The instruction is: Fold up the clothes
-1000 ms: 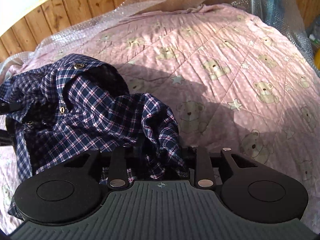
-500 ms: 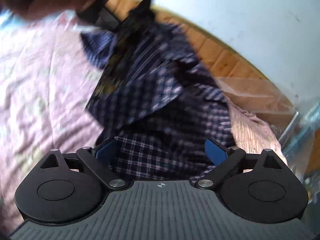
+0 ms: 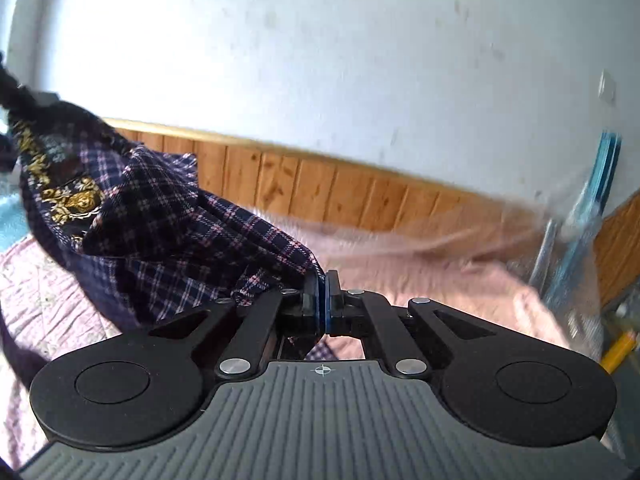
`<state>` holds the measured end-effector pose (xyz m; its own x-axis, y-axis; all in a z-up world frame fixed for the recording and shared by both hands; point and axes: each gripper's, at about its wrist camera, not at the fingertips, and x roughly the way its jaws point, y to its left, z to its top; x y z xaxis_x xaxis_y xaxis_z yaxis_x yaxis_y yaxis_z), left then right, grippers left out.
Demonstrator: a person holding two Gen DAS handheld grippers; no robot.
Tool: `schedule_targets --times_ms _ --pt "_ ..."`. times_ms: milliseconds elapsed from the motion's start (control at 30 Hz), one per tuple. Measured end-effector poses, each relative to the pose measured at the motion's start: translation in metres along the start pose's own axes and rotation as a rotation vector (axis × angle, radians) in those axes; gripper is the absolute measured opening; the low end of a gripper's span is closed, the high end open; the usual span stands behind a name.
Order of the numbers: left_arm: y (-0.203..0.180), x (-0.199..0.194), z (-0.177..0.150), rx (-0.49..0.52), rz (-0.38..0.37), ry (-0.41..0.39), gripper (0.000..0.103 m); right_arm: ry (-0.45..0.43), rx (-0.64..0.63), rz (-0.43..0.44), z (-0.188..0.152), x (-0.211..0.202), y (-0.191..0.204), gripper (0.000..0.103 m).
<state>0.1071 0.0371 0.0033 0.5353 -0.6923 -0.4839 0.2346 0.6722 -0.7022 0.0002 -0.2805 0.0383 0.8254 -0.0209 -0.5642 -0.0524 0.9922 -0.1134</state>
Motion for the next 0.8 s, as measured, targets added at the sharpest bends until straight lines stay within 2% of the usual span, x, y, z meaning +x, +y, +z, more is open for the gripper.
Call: schedule_targets --times_ms 33,67,100,133,167,233,333,400,467,533,667,733,800 --pt "0.016 0.008 -0.009 0.010 0.084 0.026 0.072 0.101 0.053 0.026 -0.013 0.032 -0.010 0.016" --pt "0.031 0.006 -0.018 0.011 0.119 0.051 0.069 0.187 0.069 0.001 -0.030 0.055 -0.012 0.028" --pt "0.046 0.005 -0.027 0.013 0.153 0.076 0.068 0.263 0.069 -0.046 -0.049 0.074 -0.013 0.033" --pt "0.062 0.003 -0.037 0.014 0.188 0.101 0.070 0.279 0.056 -0.060 -0.062 0.074 -0.009 0.033" --pt "0.074 -0.003 -0.046 0.034 0.221 0.112 0.075 0.270 0.039 -0.060 -0.073 0.067 -0.003 0.034" --pt "0.088 -0.021 -0.063 0.117 0.275 0.114 0.078 0.248 -0.007 -0.056 -0.088 0.053 0.007 0.055" --pt "0.090 -0.019 -0.077 0.281 0.325 0.173 0.078 0.206 -0.112 -0.036 -0.092 0.036 0.021 0.057" --pt "0.081 -0.004 -0.083 0.442 0.352 0.200 0.079 0.178 -0.182 -0.022 -0.095 0.024 0.031 0.059" --pt "0.072 0.007 -0.087 0.584 0.377 0.218 0.079 0.149 -0.252 -0.008 -0.098 0.013 0.041 0.071" --pt "0.065 0.020 -0.086 0.683 0.381 0.237 0.079 0.121 -0.322 0.006 -0.100 0.002 0.050 0.072" --pt "0.062 0.057 -0.066 0.749 0.343 0.280 0.080 0.117 -0.373 0.070 -0.092 -0.001 0.049 0.065" --pt "0.064 0.075 -0.052 0.742 0.314 0.299 0.080 0.127 -0.377 0.111 -0.084 0.003 0.044 0.065" --pt "0.065 0.090 -0.040 0.720 0.270 0.322 0.080 0.139 -0.337 0.197 -0.077 0.016 0.043 0.066"
